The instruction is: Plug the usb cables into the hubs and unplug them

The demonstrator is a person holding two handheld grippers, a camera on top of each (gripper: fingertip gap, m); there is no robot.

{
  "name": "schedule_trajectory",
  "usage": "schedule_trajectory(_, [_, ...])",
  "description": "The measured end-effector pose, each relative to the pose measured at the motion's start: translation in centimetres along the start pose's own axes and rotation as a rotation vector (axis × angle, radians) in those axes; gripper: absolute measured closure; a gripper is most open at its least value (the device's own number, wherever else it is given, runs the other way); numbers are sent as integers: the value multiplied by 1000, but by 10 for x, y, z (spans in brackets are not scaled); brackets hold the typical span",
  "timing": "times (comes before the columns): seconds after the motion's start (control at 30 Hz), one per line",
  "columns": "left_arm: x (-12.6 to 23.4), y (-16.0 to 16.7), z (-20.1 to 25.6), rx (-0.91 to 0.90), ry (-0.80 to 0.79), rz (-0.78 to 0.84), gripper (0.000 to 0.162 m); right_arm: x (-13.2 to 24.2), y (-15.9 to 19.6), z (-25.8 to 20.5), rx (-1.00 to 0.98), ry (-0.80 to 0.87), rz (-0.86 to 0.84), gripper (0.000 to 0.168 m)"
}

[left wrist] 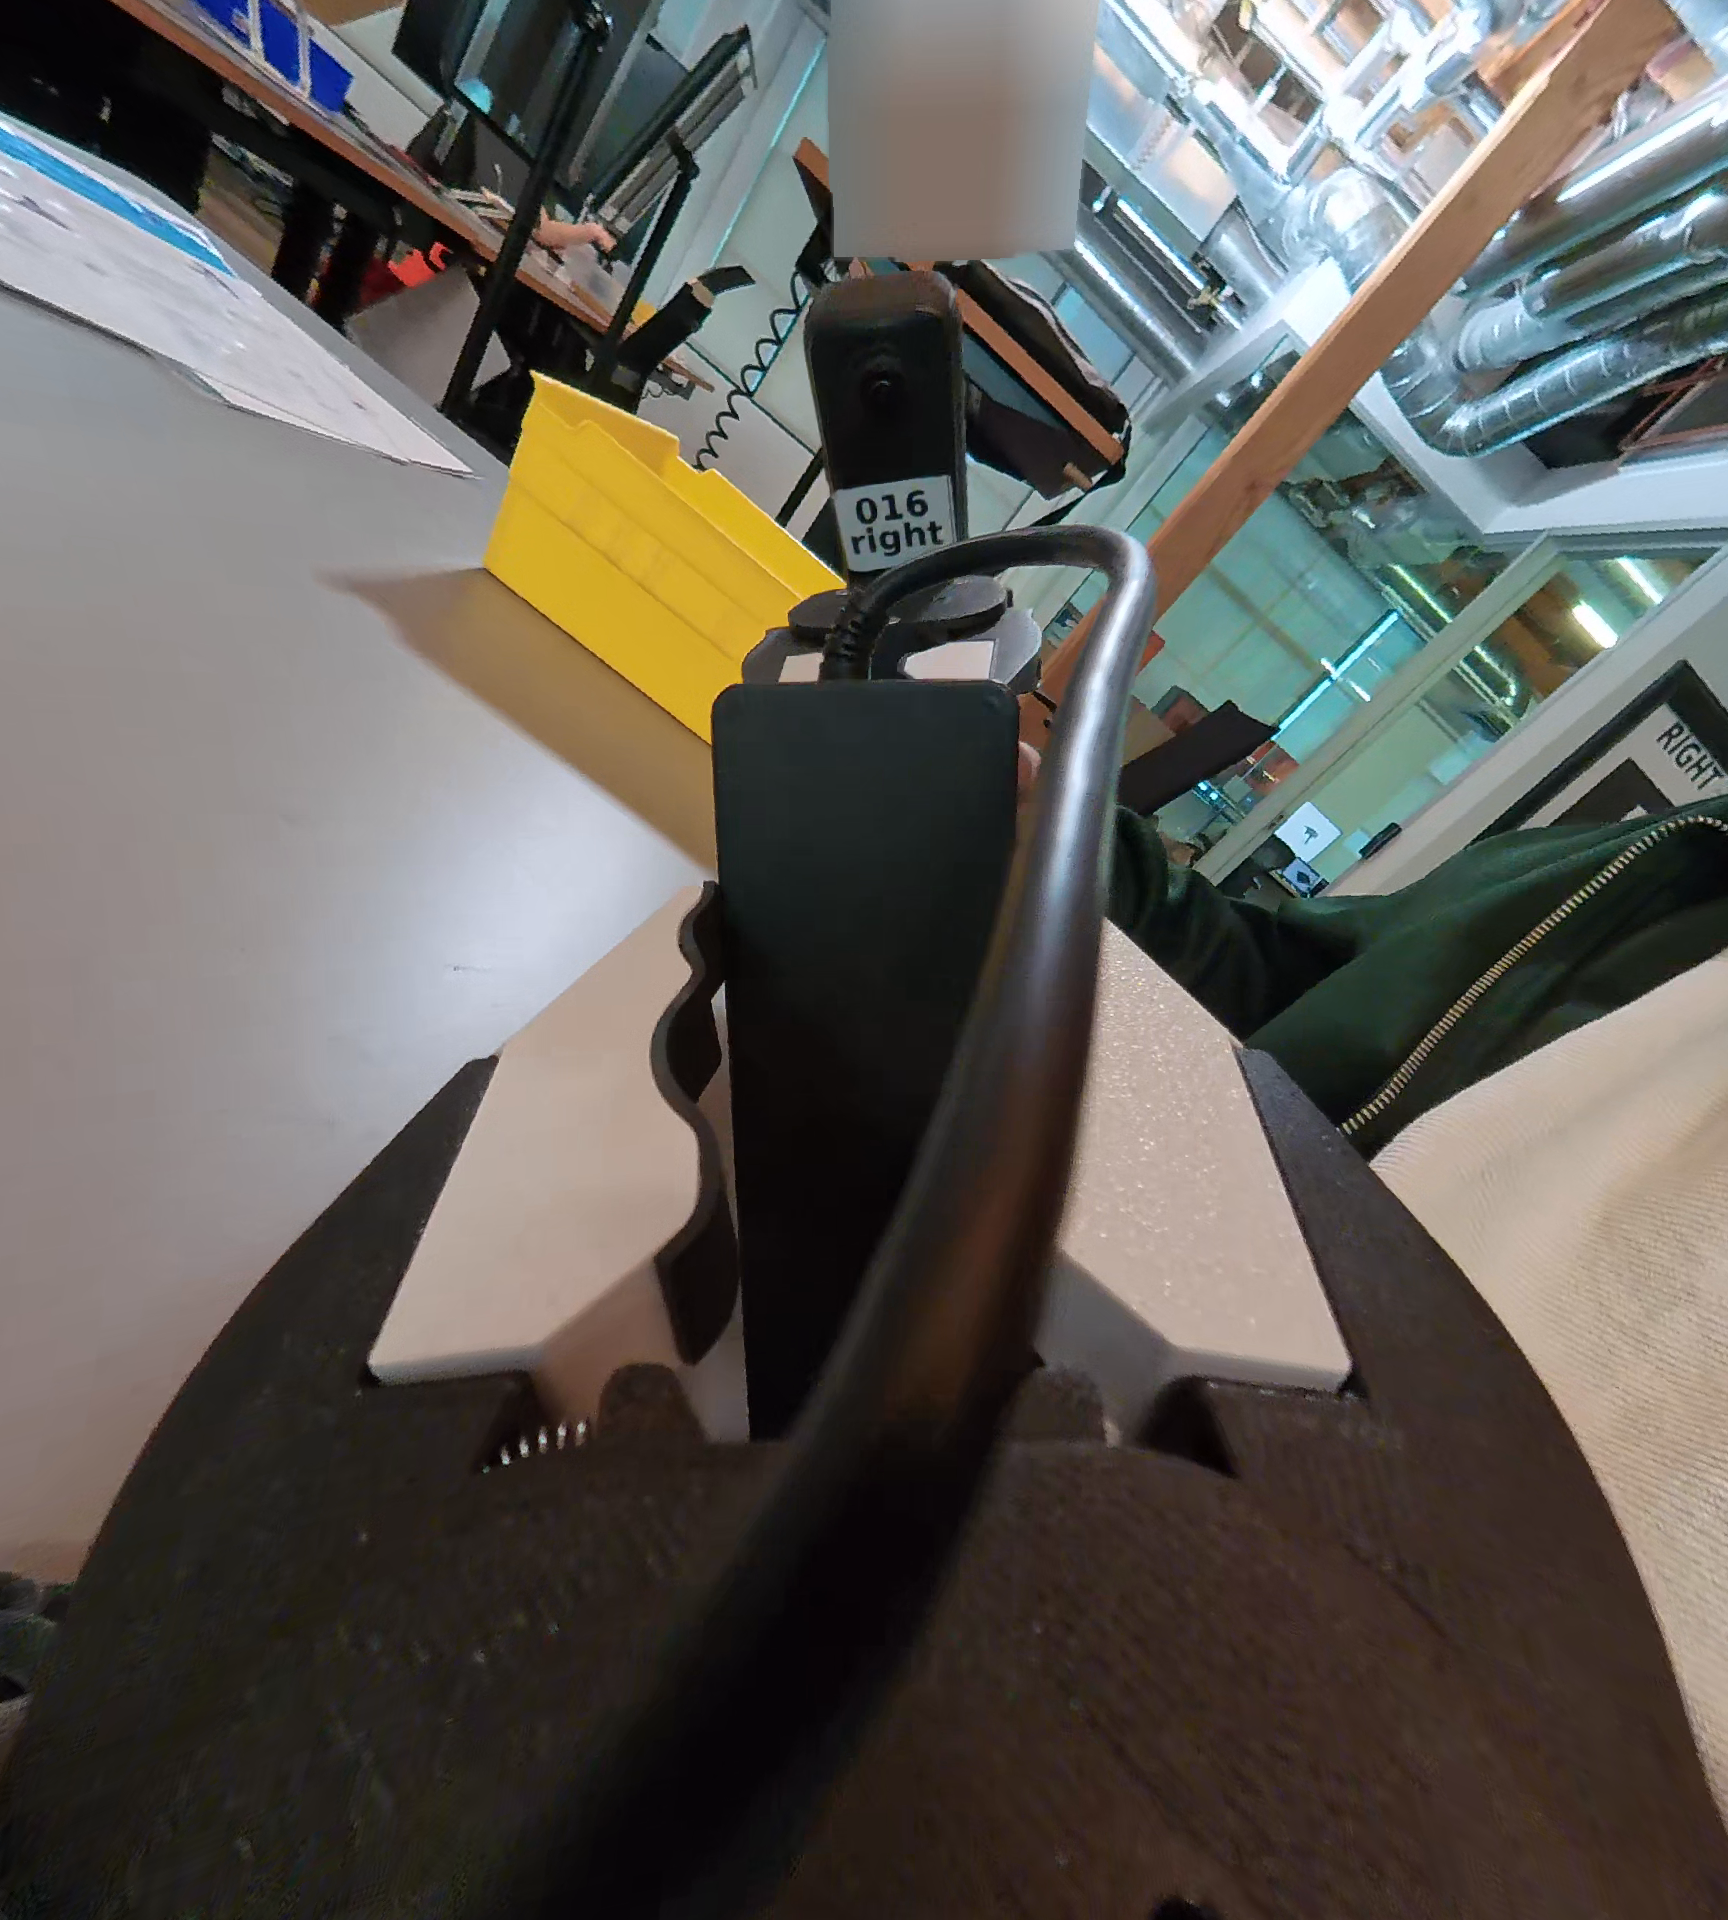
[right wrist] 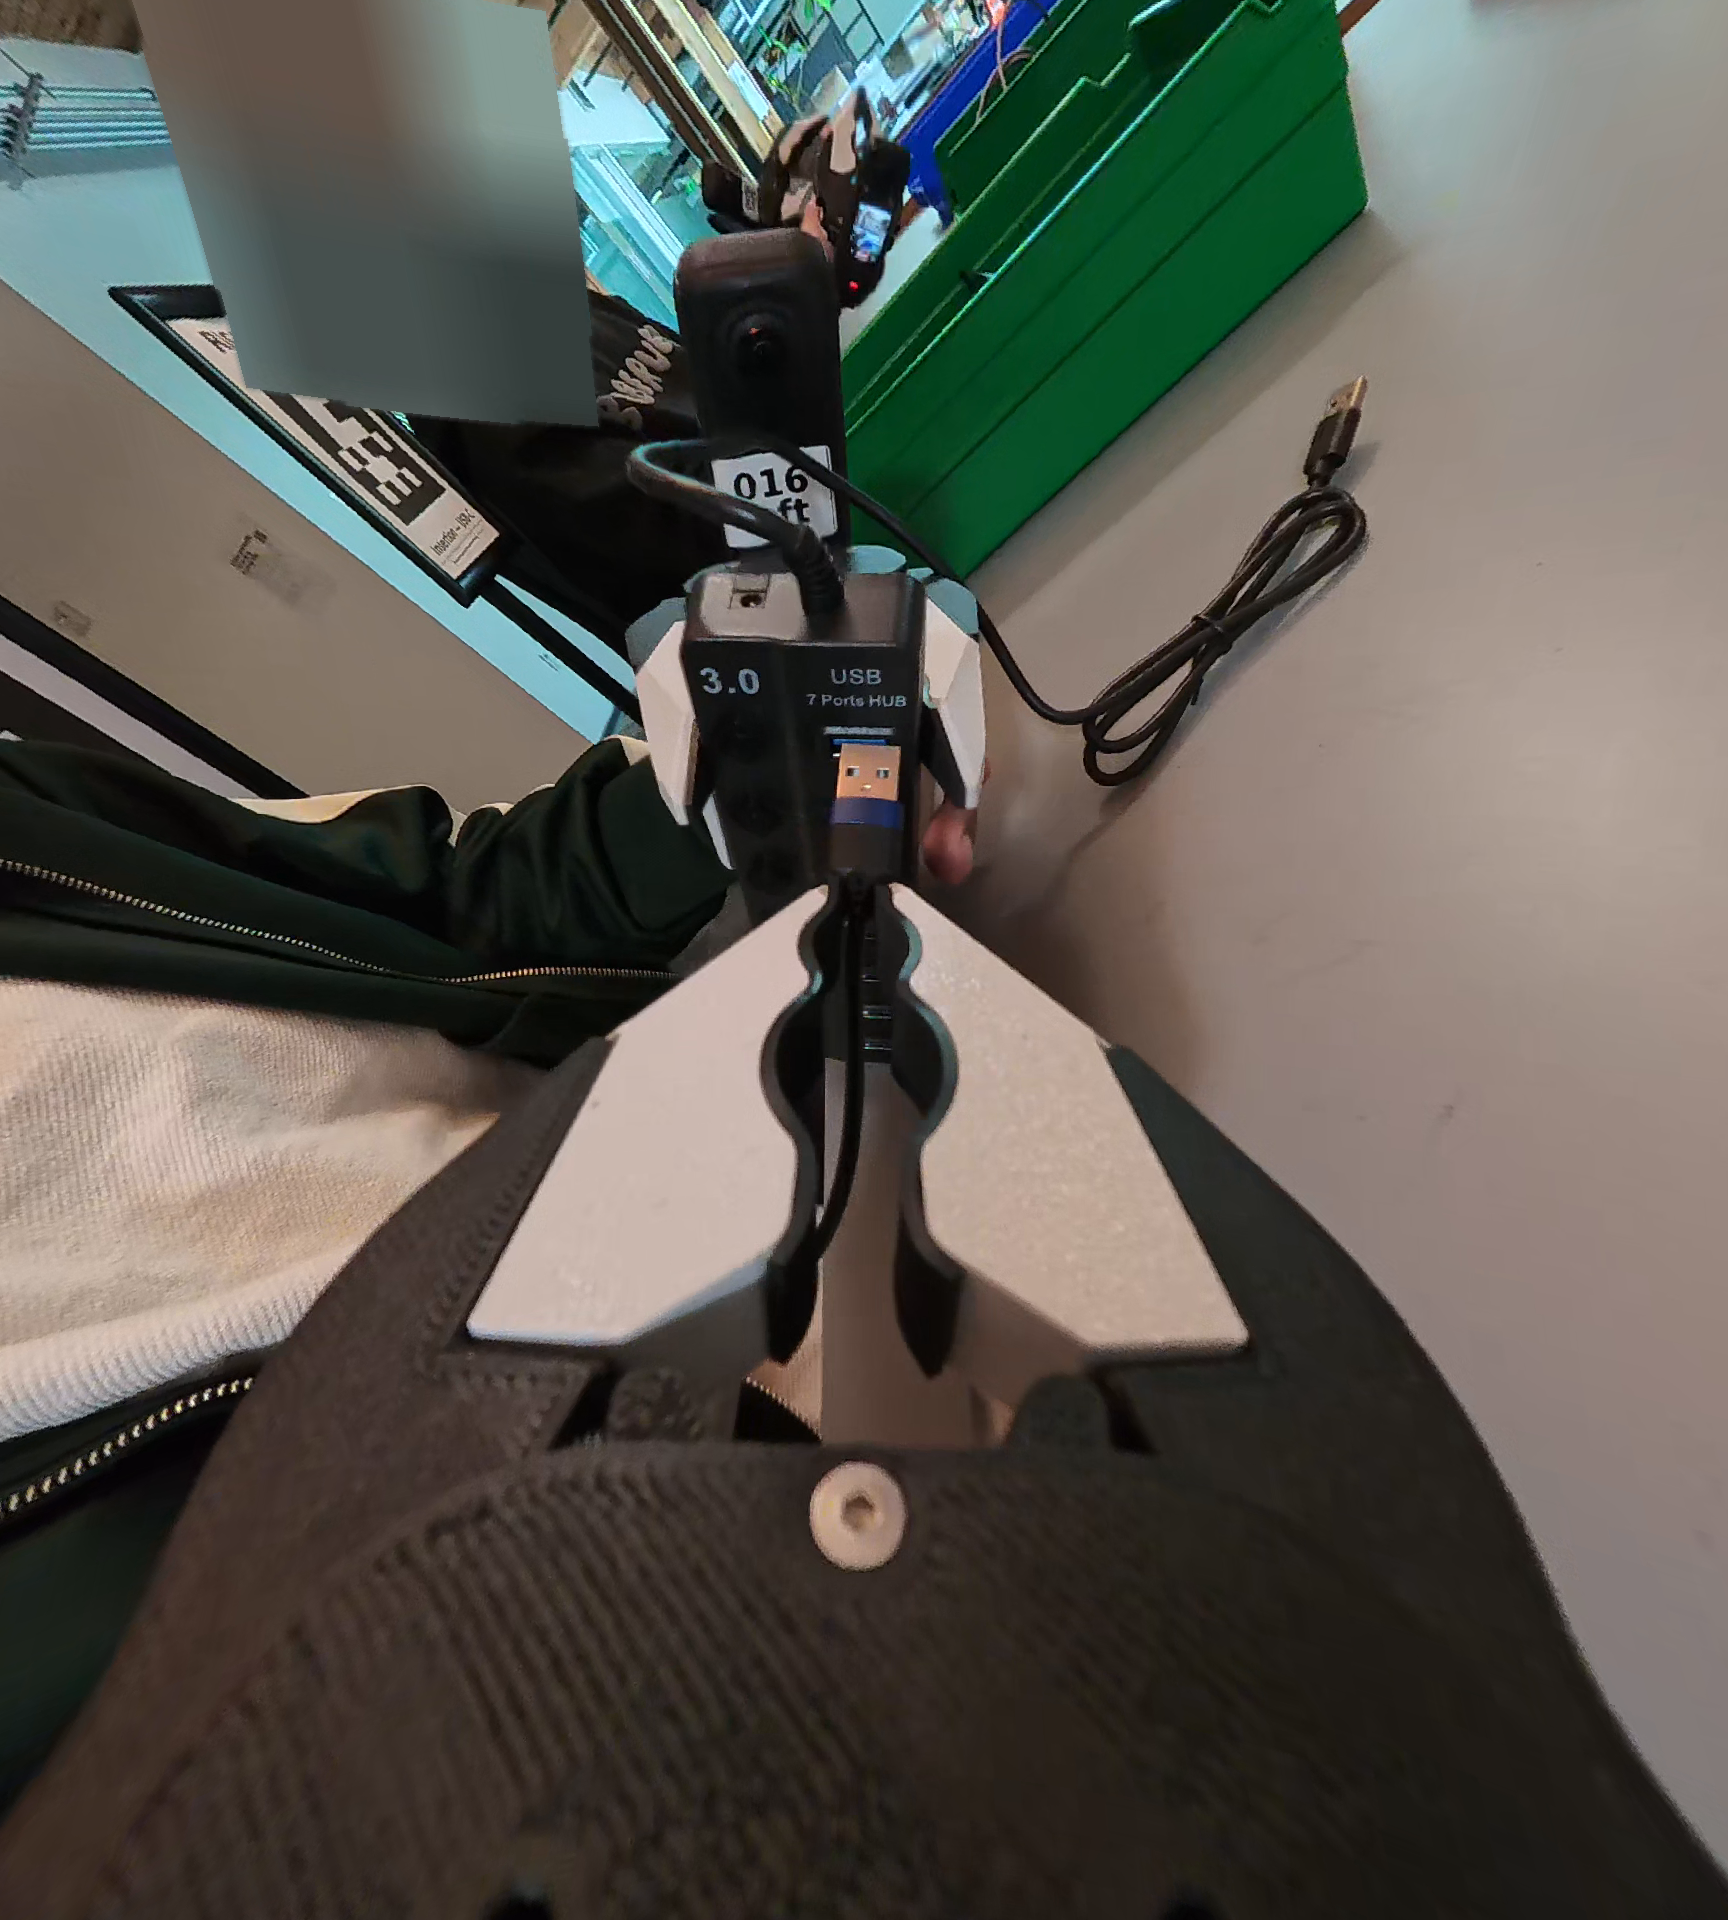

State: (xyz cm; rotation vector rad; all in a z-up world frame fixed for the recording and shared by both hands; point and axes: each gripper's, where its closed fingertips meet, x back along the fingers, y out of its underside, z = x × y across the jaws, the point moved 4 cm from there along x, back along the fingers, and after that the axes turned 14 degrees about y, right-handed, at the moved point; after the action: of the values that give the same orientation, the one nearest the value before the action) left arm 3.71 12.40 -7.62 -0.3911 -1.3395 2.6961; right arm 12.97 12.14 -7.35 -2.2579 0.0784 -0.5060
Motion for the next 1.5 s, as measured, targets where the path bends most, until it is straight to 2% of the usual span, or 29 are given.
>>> schedule_trajectory(0.07, [-1,1,0,3,-2,-2,105,1,0,-1,2,2,-7,164])
schedule_trajectory(0.1, [-2,1,0,5,1,-5,115,2,0,-2,3,0,-9,164])
schedule_trajectory(0.4, [-5,3,2,14,13,-9,115,5,-1,-4,8,20,-18,163])
schedule_trajectory(0.43, [-5,3,3,17,22,-9,105,6,-3,-5,-1,11,-8,163])
schedule_trajectory(0.57, [-8,6,5,33,50,-21,102,13,-10,-5,-50,-27,36,164])
schedule_trajectory(0.83, [-9,7,3,28,32,-7,104,15,-11,-2,-62,-5,52,164])
schedule_trajectory(0.87, [-8,6,2,24,22,1,115,15,-11,-1,-65,3,56,164])
schedule_trajectory(1.13, [-2,-1,-3,-3,-32,54,114,8,-15,1,-127,32,135,164])
schedule_trajectory(1.17, [-2,-2,-3,-3,-35,58,105,8,-15,1,-132,36,147,164])
schedule_trajectory(1.2, [-2,-2,-4,-3,-37,61,105,7,-16,1,-136,40,159,164])
schedule_trajectory(1.47, [0,-4,-6,0,-47,89,105,3,-15,1,-59,59,217,163])
schedule_trajectory(1.5, [0,-4,-6,1,-46,90,114,3,-15,1,-45,67,224,163])
